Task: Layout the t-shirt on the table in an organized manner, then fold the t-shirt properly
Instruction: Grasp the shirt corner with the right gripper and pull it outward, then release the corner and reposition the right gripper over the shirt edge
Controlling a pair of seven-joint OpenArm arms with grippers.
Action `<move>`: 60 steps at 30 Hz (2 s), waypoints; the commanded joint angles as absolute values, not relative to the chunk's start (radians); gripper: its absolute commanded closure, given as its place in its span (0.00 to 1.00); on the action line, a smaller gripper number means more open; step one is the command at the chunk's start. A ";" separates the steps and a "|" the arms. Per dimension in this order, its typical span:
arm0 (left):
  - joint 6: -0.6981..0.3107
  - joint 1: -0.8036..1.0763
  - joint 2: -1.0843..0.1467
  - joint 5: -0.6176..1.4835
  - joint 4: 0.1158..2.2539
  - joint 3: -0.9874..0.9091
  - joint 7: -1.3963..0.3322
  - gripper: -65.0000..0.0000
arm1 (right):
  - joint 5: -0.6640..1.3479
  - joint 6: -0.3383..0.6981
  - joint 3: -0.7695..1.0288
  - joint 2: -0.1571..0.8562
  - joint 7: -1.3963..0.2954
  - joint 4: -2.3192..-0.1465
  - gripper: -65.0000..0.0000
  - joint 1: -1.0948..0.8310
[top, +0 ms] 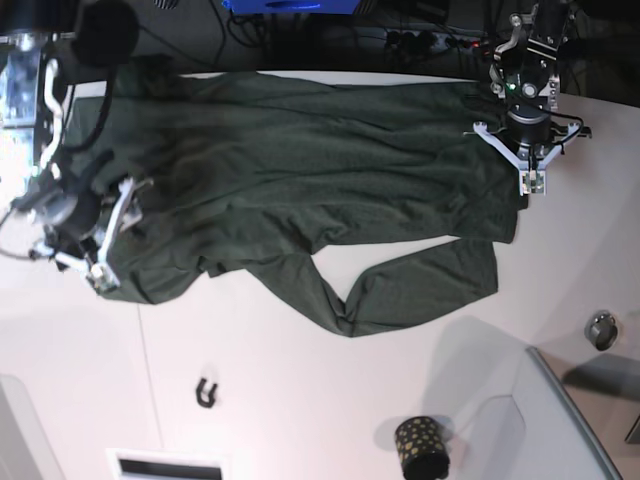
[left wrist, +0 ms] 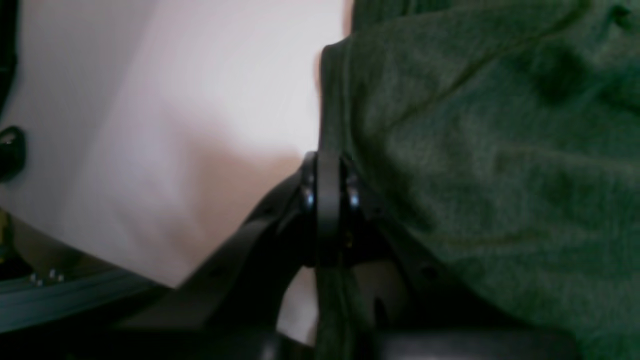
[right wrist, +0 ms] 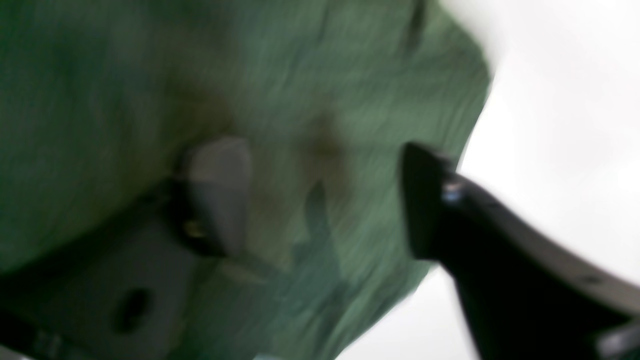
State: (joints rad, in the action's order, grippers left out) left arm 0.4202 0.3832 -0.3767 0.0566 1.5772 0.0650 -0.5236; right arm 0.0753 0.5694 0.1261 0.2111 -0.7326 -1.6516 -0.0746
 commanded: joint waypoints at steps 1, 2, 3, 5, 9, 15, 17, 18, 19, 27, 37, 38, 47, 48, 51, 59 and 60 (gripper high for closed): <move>0.429 0.363 -0.372 0.042 1.592 0.058 -0.503 1.00 | 0.081 0.561 0.131 0.228 -0.719 -1.569 0.61 0.012; 0.429 0.351 -0.360 0.038 1.590 0.056 -0.506 1.00 | 0.081 0.565 0.131 0.229 -0.714 -1.455 0.75 0.094; 0.429 0.343 -0.355 0.033 1.593 0.056 -0.507 1.00 | 0.081 0.576 0.131 0.231 -0.713 -1.365 0.88 0.157; 0.429 0.335 -0.349 0.033 1.598 0.054 -0.507 1.00 | 0.081 0.610 0.131 0.231 -0.702 -1.196 1.00 0.274; 0.429 0.297 -0.344 0.042 1.575 0.064 -0.507 1.00 | 0.079 0.670 0.120 0.229 -0.607 -0.921 0.97 0.418; 0.429 0.260 -0.332 0.033 1.517 0.064 -0.507 1.00 | 0.081 0.650 -0.085 0.220 -0.427 -0.610 0.98 0.501; 0.429 0.262 -0.323 0.033 1.509 0.065 -0.507 1.00 | 0.082 0.591 -0.107 0.203 -0.352 -0.518 0.98 0.521; 0.429 0.265 -0.317 0.033 1.503 0.065 -0.507 1.00 | 0.082 0.556 -0.104 0.203 -0.315 -0.479 0.98 0.526; 0.429 0.266 -0.317 0.033 1.497 0.067 -0.507 1.00 | 0.081 0.515 -0.104 0.203 -0.282 -0.447 0.98 0.529; 0.430 0.295 -0.317 0.031 1.388 0.056 -0.499 1.00 | 0.079 0.177 -0.110 0.260 -0.148 -0.400 0.97 0.558; 0.430 0.206 -0.289 0.035 1.400 0.059 -0.503 1.00 | 0.079 0.200 -0.110 0.259 -0.136 -0.401 0.97 0.581; 0.430 0.189 -0.277 0.033 1.402 0.062 -0.503 1.00 | 0.079 0.220 -0.110 0.259 -0.134 -0.401 0.97 0.585; 0.429 0.150 -0.214 0.033 1.477 0.116 -0.510 1.00 | 0.085 0.318 -0.096 0.338 -0.349 -0.914 0.98 0.397; 0.429 0.165 -0.222 0.033 1.491 0.122 -0.512 1.00 | 0.085 0.340 -0.081 0.346 -0.418 -1.043 0.97 0.331; 0.429 0.197 -0.254 0.033 1.520 0.127 -0.530 1.00 | 0.085 0.372 0.054 0.321 -0.572 -1.403 0.96 0.090; 0.429 0.252 -0.328 0.031 1.577 0.133 -0.533 1.00 | 0.085 0.538 0.202 0.153 -0.763 -1.913 0.39 -0.406; 0.429 0.252 -0.328 0.031 1.573 0.133 -0.533 1.00 | 0.084 0.561 0.209 0.133 -0.768 -1.928 0.29 -0.440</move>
State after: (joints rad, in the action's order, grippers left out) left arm 0.4183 0.2550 -0.3164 0.0437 1.5600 0.1379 -0.5503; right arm 0.0788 0.5690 0.2035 0.1303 -0.7826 -1.9118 -0.4461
